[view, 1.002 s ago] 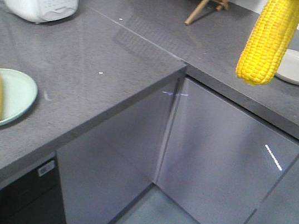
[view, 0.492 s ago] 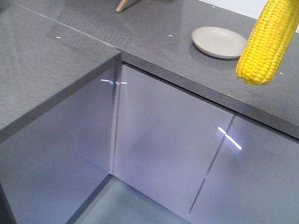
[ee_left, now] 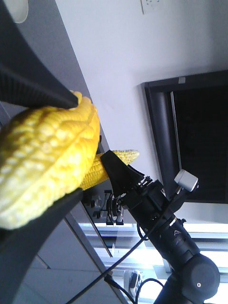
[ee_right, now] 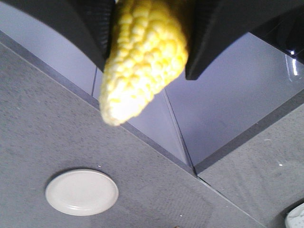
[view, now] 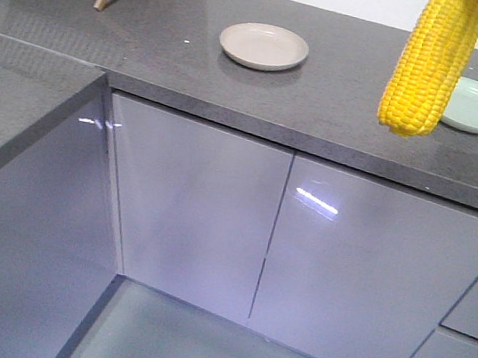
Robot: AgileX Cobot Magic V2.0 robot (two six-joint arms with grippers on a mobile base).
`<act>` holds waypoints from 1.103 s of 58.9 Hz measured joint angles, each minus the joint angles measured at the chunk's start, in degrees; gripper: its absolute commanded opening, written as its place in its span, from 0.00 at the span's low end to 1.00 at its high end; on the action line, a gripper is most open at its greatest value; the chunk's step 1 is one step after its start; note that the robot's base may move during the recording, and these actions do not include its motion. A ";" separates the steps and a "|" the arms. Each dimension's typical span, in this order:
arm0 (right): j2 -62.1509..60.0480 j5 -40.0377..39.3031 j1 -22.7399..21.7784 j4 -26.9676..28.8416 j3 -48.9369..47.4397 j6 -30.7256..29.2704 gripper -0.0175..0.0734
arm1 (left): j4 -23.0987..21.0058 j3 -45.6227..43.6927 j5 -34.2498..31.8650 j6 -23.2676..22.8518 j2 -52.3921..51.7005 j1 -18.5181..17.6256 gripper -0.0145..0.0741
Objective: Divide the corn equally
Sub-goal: 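Drive the base away from the pot, turning toward the other counter, then drive the base along the counter toward the two empty plates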
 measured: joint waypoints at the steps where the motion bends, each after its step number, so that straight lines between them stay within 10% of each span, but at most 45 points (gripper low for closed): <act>1: 0.00 0.00 0.00 0.00 0.00 0.00 0.18 | 0.00 0.00 0.00 0.00 0.00 0.00 0.16; 65: 0.00 0.00 0.00 0.00 0.00 0.00 0.18 | 0.00 0.00 0.00 0.00 0.00 0.00 0.16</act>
